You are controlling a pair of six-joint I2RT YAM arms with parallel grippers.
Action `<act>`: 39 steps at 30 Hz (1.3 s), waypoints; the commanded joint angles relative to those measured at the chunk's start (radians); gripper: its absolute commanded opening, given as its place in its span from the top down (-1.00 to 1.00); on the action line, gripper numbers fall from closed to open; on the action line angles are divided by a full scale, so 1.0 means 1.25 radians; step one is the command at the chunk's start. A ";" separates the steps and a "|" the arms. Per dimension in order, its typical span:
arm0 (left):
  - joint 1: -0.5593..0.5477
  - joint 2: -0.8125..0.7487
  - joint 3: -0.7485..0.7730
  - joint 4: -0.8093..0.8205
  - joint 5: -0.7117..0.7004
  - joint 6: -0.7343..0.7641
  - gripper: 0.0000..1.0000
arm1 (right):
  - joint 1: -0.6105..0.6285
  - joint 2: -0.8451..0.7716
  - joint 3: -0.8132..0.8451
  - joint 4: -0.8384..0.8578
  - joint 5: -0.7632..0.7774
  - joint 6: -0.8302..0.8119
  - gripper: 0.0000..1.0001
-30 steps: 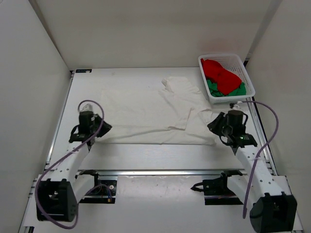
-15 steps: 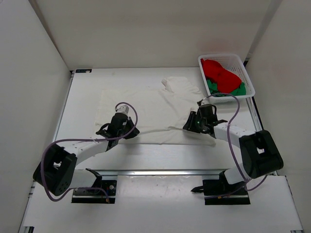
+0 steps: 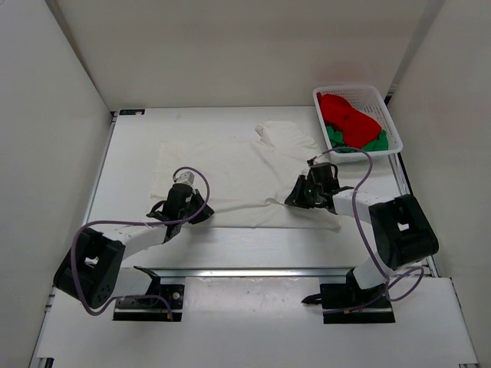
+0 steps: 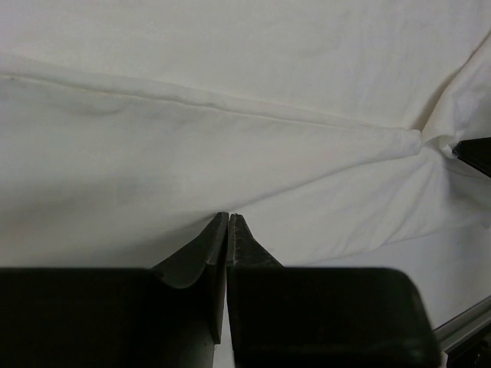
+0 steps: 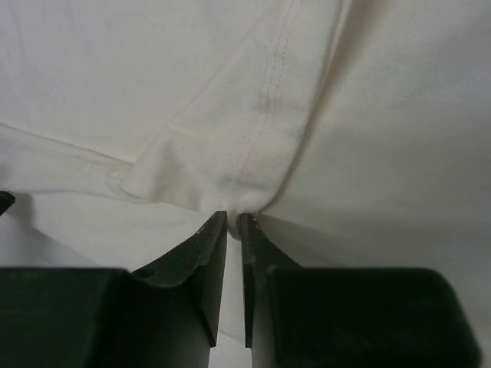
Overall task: Fold and stack the t-shirts
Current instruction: Fold the flattened tshirt in 1/3 of the way
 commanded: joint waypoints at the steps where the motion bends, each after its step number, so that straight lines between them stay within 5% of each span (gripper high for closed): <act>1: 0.004 -0.016 -0.012 0.042 0.028 -0.014 0.70 | 0.001 0.017 0.051 0.008 -0.014 0.017 0.86; 4: 0.014 -0.020 -0.013 0.048 0.035 -0.022 0.71 | 0.016 0.025 0.104 -0.020 0.018 0.004 1.00; 13: 0.019 -0.028 -0.020 0.056 0.036 -0.033 0.72 | 0.058 0.207 0.386 -0.115 0.054 -0.026 1.00; 18: 0.025 -0.048 -0.029 0.042 0.028 -0.039 0.71 | 0.087 0.260 0.513 -0.208 0.085 -0.079 0.46; 23: 0.026 -0.071 -0.019 0.027 0.009 -0.024 0.71 | 0.101 0.117 0.341 -0.141 0.146 -0.096 0.41; 28: -0.001 -0.037 0.024 -0.017 -0.029 -0.004 0.71 | 0.093 -0.039 0.101 -0.073 0.132 -0.073 1.00; 33: -0.025 0.002 0.039 -0.082 -0.078 0.018 0.76 | 0.113 -0.043 0.032 -0.088 0.137 -0.087 1.00; 39: 0.073 -0.020 -0.051 -0.099 -0.006 0.010 0.75 | 0.141 -0.036 -0.038 -0.117 0.150 -0.091 1.00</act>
